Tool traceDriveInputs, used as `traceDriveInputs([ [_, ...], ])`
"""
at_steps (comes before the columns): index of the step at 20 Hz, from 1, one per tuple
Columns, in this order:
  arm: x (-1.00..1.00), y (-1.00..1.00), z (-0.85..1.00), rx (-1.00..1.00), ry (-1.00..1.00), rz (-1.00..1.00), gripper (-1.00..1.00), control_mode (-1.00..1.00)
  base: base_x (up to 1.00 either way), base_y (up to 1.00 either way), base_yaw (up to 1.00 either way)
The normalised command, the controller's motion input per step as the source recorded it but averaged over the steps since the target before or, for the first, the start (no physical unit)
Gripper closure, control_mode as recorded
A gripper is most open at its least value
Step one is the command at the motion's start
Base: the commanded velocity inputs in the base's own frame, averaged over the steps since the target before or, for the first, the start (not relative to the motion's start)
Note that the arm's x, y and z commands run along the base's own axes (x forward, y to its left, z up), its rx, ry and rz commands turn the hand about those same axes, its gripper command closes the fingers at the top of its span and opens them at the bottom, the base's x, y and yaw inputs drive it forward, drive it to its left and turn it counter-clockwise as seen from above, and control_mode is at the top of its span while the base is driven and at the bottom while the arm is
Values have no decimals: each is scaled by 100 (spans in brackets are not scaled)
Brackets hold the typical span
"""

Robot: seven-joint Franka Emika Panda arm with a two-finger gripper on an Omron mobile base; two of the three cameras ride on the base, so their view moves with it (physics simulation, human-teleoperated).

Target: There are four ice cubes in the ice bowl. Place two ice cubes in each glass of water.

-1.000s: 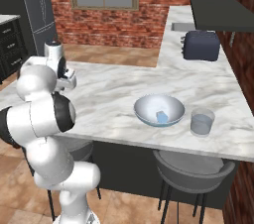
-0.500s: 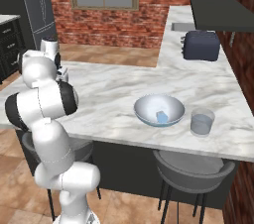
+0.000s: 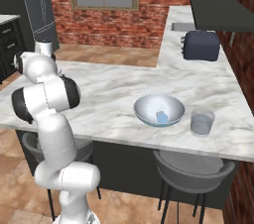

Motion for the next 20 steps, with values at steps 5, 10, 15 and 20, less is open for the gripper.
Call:
traceDriveInputs([
  [5,16,26,-34,0,0,0,100,-100,0,0,0],
  [10,28,35,-16,0,0,0,100,-100,0,0,0],
  [15,29,1,-7,0,0,0,100,-100,0,0,0],
  [20,6,0,-19,0,0,0,100,-100,0,0,0],
])
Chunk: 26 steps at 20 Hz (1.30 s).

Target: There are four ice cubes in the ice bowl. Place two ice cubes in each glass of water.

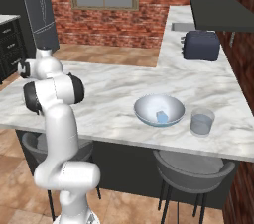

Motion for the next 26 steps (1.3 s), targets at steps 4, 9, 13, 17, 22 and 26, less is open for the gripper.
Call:
traceDriveInputs([
  [4,-6,0,-30,0,0,0,100,-100,0,0,0],
  [9,0,0,-22,0,0,0,100,-100,0,0,0],
  [13,1,0,-6,0,0,0,100,-100,0,0,0],
  [17,4,0,-8,0,0,0,100,-100,0,0,0],
  [22,15,7,-8,0,0,0,100,-100,0,0,0],
  [26,11,17,-1,0,0,0,-100,-100,0,0,0],
])
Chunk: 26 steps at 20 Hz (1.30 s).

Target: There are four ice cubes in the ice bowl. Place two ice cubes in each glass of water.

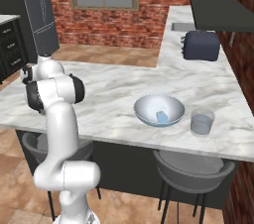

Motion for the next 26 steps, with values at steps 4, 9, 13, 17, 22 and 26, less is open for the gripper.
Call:
traceDriveInputs([
  [4,0,9,0,0,0,0,-100,-100,0,0,0],
  [9,0,0,0,0,0,0,-100,-100,0,0,0],
  [13,0,0,0,0,0,0,-100,-100,0,0,0],
  [17,0,0,0,0,-2,0,-100,-100,0,0,0],
  [22,0,0,2,0,-4,-1,100,-100,0,0,0],
  [26,0,0,10,0,-5,0,100,-100,0,0,0],
])
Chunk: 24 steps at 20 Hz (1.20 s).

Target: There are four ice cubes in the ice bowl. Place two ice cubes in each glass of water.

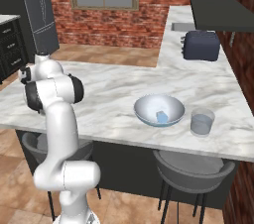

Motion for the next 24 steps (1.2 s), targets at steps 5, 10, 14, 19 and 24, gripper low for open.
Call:
traceDriveInputs([
  [5,-19,-1,27,0,-8,0,100,-100,0,0,0],
  [10,-73,-67,50,-1,-15,-1,100,-100,0,0,0],
  [14,-70,-100,31,-5,-5,-3,100,-100,0,0,0],
  [19,-74,-100,32,0,-10,-6,100,-100,0,0,0],
  [24,-66,-100,41,-2,-5,-7,100,-100,0,0,0],
])
